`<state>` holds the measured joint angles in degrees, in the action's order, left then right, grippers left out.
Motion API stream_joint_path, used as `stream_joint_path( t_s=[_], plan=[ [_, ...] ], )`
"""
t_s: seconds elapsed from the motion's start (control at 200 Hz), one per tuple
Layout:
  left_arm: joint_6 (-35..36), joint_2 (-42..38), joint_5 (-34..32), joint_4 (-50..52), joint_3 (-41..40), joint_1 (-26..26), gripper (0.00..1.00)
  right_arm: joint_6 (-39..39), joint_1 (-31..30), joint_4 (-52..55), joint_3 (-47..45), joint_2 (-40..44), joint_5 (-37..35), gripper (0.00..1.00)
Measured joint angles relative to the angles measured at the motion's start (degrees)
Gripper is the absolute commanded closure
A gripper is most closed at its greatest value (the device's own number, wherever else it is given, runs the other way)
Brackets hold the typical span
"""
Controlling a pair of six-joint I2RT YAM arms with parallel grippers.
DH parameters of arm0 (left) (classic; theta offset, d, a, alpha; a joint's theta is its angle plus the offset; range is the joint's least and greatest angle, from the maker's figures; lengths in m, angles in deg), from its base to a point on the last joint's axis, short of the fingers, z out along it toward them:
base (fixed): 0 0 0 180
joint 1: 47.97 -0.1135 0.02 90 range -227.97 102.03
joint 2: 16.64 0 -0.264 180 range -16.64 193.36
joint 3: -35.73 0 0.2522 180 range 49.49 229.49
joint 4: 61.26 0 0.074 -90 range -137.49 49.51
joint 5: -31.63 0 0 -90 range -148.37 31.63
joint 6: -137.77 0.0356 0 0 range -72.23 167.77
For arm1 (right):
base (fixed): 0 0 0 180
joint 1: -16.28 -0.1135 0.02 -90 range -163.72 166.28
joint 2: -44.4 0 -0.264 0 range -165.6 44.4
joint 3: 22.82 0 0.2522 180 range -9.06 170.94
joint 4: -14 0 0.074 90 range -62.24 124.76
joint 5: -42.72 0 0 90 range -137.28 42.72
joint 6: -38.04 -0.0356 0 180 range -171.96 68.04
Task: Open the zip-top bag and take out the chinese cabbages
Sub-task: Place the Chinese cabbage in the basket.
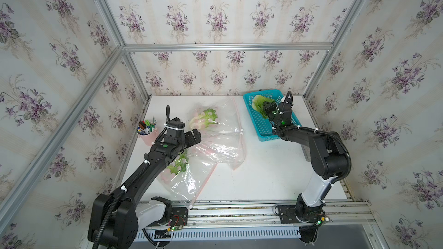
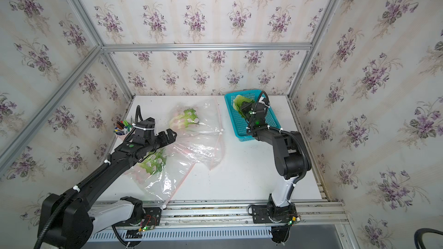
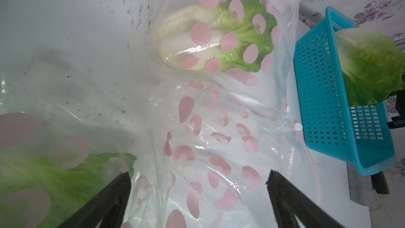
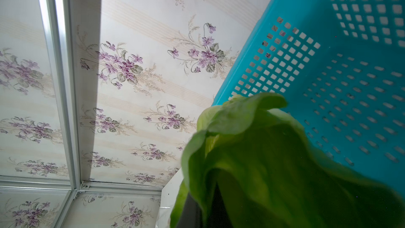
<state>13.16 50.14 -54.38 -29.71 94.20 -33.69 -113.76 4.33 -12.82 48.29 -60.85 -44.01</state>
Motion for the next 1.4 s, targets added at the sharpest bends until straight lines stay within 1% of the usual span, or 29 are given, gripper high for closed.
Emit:
stream_joint_path(
  t_s=[0.455, 0.624, 0.739, 0.799, 0.879, 0.969, 1.059, 1.074, 1.099, 1.204, 1.304, 1.369, 1.404],
  plan=[
    [1.0, 0.0, 1.3, 0.7, 0.7, 0.1, 0.01, -2.9, -0.1, -5.3, 2.4, -7.8, 1.1, 1.00],
    [1.0, 0.3, 1.7, 0.7, 0.9, 0.4, 0.01, -3.1, -0.5, -9.0, 3.5, -10.8, 1.3, 1.00],
    [1.0, 0.7, 1.7, 0.7, 0.9, 0.6, 0.01, -3.2, -0.8, -13.6, 3.6, -13.0, 0.5, 1.00],
    [1.0, 0.9, 1.7, 0.7, 0.9, 0.8, 0.01, -3.2, -0.9, -14.7, 4.2, -14.1, 0.3, 0.92],
    [1.0, 1.2, 1.7, 0.7, 0.9, 1.2, 0.01, -3.2, -0.9, -14.8, 5.3, -15.2, 0.3, 0.74],
    [1.0, 1.4, 1.8, 0.7, 1.0, 1.5, 0.01, -3.1, -1.0, -14.4, 6.3, -15.8, 0.5, 0.59],
    [1.1, 1.6, 1.8, 0.7, 1.3, 1.5, 0.01, -3.1, -1.1, -11.3, 7.8, -16.0, 1.1, 0.44],
    [1.1, 1.7, 1.8, 0.7, 1.4, 1.5, 0.01, -3.1, -1.1, -10.4, 8.3, -16.0, 1.4, 0.35],
    [1.1, 1.8, 1.8, 0.7, 1.4, 1.6, 0.01, -3.0, -1.1, -9.2, 9.0, -16.0, 1.7, 0.30],
    [1.1, 2.0, 1.9, 0.7, 1.7, 1.8, 0.01, -2.4, -1.2, -0.6, 13.6, -15.8, 2.8, 0.21],
    [1.2, 2.2, 2.3, 0.7, 2.0, 1.9, 0.01, -0.2, -1.2, 10.4, 20.0, -15.8, 4.3, 0.17],
    [1.3, 2.2, 2.4, 0.7, 2.0, 2.1, 0.01, 1.0, -1.1, 17.9, 25.1, -16.1, 5.3, 0.17],
    [1.3, 2.2, 2.5, 0.7, 2.0, 2.1, 0.01, 2.0, -1.2, 21.2, 27.4, -16.5, 5.8, 0.15]
  ],
)
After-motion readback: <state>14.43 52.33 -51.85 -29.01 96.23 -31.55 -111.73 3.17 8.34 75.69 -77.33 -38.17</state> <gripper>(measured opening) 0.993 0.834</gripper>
